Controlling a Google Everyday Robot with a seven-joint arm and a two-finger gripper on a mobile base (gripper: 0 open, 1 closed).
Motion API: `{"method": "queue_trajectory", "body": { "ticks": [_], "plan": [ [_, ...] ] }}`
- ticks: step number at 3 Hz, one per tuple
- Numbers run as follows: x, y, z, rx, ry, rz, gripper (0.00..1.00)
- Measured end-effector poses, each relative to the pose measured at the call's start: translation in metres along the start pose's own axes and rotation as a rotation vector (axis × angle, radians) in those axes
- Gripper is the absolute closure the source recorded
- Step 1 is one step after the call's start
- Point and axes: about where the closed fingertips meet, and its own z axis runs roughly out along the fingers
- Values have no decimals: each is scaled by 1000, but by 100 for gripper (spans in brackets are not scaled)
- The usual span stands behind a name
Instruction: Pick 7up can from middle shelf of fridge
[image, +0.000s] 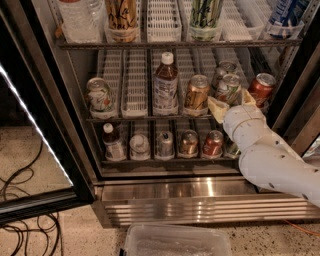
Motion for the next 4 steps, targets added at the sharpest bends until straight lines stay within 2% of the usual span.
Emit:
{"method": "queue_trajectory", "body": {
  "ticks": [4],
  "plan": [
    [-14, -12, 26, 51, -55, -44, 36]
  ]
}}
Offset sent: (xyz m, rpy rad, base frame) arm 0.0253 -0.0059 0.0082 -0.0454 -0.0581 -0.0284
